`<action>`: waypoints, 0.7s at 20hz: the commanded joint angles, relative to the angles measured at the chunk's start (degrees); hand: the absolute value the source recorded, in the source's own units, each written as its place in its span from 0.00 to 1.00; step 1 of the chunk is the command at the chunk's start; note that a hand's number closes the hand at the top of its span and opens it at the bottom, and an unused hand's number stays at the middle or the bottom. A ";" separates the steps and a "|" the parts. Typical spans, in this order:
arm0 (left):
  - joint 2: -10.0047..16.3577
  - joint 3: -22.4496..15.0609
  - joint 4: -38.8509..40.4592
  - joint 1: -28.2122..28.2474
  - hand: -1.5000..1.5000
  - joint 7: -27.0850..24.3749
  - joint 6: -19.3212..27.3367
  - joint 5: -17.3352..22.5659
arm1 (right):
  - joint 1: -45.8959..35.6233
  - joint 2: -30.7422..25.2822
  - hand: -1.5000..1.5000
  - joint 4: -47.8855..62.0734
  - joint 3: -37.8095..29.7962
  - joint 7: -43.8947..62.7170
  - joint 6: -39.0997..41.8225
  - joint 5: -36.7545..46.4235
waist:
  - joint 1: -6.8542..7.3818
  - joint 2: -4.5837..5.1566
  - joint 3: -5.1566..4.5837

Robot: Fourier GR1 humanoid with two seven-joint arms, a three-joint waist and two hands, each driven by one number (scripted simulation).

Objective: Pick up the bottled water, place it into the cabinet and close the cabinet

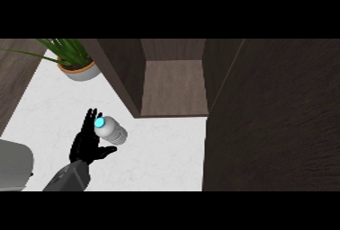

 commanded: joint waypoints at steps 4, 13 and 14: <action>-3.75 -0.30 0.39 -3.32 0.00 0.09 -2.38 0.13 | -0.42 -1.69 0.00 -1.12 -0.48 1.92 0.10 -0.51 | -0.08 0.10 -0.46; -5.25 -2.21 1.65 -2.70 1.00 -4.16 -4.10 -2.77 | -5.62 -1.84 0.00 3.43 -5.04 1.56 0.16 -4.41 | -0.06 0.33 -0.47; -5.07 -1.19 1.94 -4.14 1.00 -2.18 -2.97 -1.71 | 1.63 -1.60 0.00 1.66 -0.87 -1.93 0.69 -1.13 | -0.40 0.16 -0.46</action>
